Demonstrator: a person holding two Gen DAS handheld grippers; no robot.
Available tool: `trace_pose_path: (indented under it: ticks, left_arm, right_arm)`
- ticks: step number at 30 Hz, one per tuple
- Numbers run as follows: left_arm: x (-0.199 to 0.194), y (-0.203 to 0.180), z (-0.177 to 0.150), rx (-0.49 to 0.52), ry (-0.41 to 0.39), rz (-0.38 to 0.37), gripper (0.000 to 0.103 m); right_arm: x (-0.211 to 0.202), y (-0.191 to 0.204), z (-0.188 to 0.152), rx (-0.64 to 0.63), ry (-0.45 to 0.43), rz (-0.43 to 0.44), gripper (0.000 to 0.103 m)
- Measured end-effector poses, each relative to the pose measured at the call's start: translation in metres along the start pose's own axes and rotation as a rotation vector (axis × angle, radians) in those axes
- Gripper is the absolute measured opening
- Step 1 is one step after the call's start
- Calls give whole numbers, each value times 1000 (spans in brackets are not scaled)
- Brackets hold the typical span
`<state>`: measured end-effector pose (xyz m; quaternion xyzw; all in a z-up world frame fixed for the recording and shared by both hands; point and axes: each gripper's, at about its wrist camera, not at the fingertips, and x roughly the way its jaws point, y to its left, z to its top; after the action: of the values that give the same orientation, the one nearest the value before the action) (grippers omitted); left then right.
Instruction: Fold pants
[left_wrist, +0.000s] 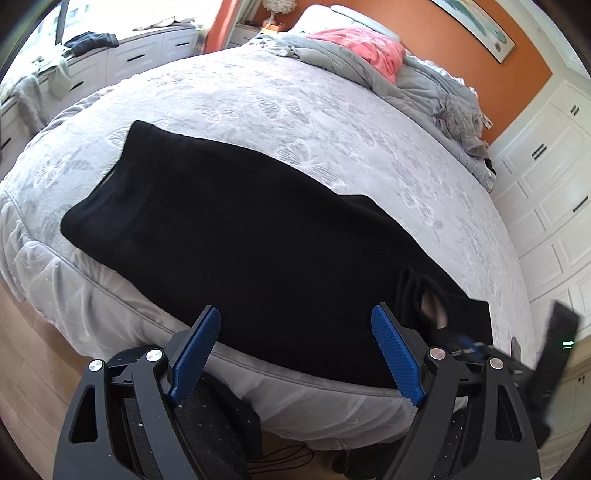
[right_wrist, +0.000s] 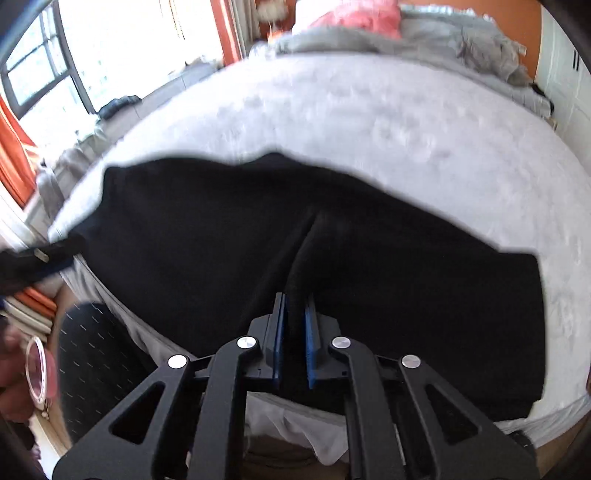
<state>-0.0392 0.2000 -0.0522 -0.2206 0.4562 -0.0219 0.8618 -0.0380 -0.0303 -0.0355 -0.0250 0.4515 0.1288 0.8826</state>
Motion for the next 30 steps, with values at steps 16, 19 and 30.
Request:
trace_pose_path:
  ticks: [16, 19, 30]
  left_arm:
    - [-8, 106, 32, -342, -65, 23, 85]
    - [-16, 127, 37, -387, -93, 80, 85]
    - [11, 139, 48, -405, -51, 95, 85]
  right_arm:
    - [56, 45, -20, -124, 120, -160, 30]
    - [28, 34, -8, -81, 86, -173, 16]
    - [18, 47, -8, -118, 77, -98, 41]
